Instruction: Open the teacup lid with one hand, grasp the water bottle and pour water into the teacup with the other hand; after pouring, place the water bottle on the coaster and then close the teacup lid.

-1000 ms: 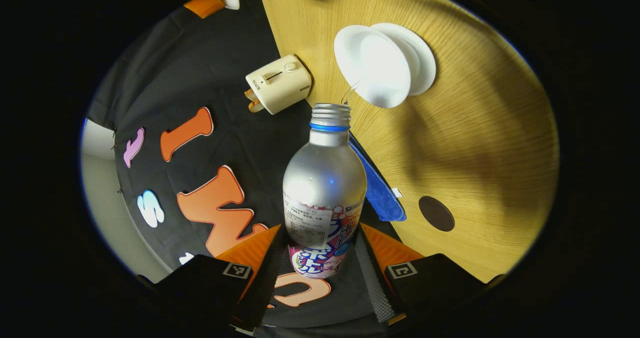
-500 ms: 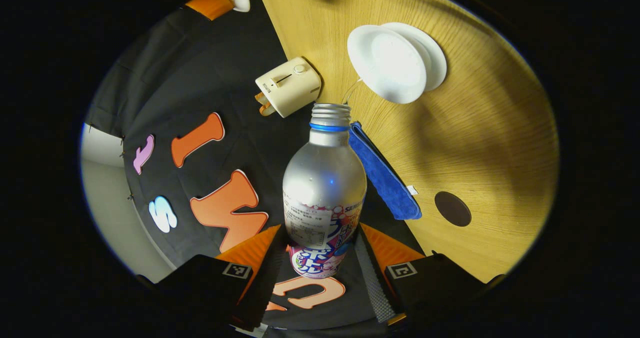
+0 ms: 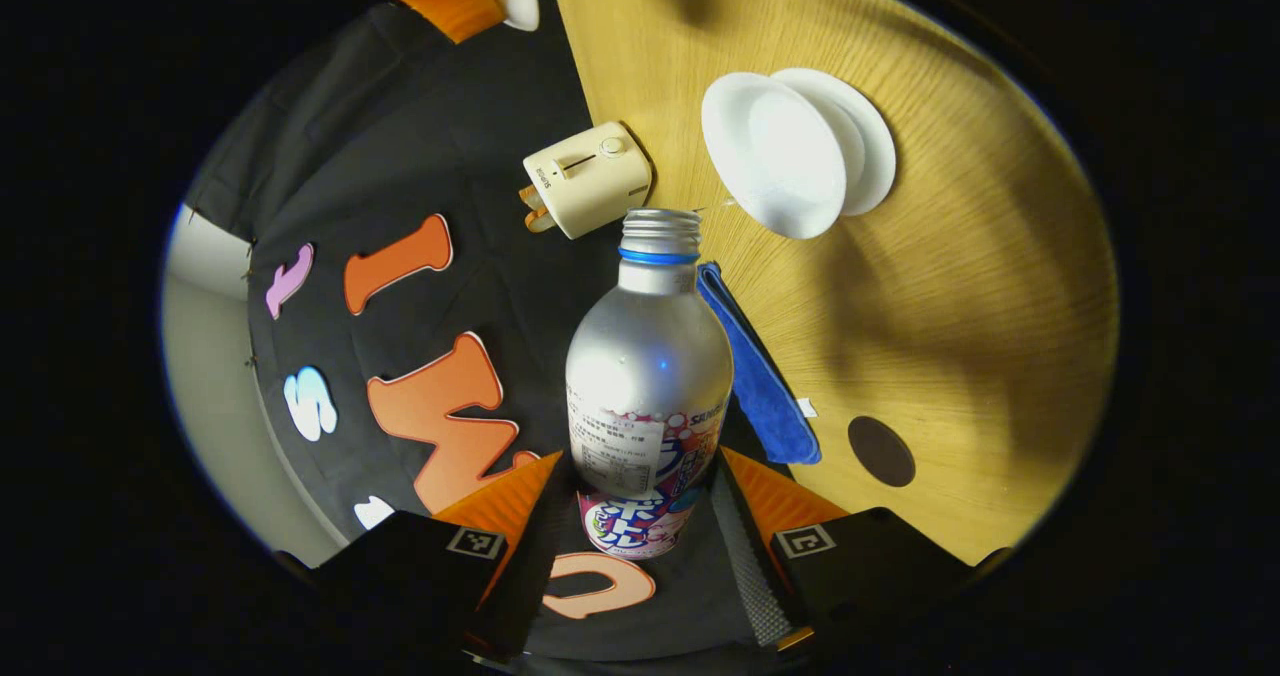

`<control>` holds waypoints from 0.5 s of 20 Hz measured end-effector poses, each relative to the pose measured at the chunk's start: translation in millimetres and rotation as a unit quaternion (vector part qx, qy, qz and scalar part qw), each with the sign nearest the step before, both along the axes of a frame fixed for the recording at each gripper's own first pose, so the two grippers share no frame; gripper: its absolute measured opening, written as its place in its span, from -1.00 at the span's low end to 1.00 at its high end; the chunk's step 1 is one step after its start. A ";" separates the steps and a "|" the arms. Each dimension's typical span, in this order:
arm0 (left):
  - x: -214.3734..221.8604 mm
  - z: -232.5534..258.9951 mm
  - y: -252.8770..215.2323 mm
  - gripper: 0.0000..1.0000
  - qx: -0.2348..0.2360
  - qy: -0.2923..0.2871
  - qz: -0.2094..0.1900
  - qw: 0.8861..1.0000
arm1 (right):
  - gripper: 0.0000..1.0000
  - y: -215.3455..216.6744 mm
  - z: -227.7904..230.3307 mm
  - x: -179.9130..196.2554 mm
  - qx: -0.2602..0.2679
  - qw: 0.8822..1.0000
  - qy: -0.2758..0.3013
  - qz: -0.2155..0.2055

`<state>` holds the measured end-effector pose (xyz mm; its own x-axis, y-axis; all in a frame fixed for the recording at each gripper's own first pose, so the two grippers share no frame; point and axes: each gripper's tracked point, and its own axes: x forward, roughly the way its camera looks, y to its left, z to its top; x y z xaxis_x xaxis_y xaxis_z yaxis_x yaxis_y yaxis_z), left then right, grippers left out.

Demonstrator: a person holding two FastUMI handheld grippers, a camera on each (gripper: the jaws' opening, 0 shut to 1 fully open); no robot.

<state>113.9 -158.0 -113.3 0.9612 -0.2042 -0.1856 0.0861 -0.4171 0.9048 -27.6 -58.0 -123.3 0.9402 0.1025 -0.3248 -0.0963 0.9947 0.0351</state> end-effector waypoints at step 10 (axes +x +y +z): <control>14.7 15.6 41.1 0.65 -0.294 0.018 0.071 0.953 | -0.57 42.0 0.3 23.0 0.004 1.000 -0.002 0.025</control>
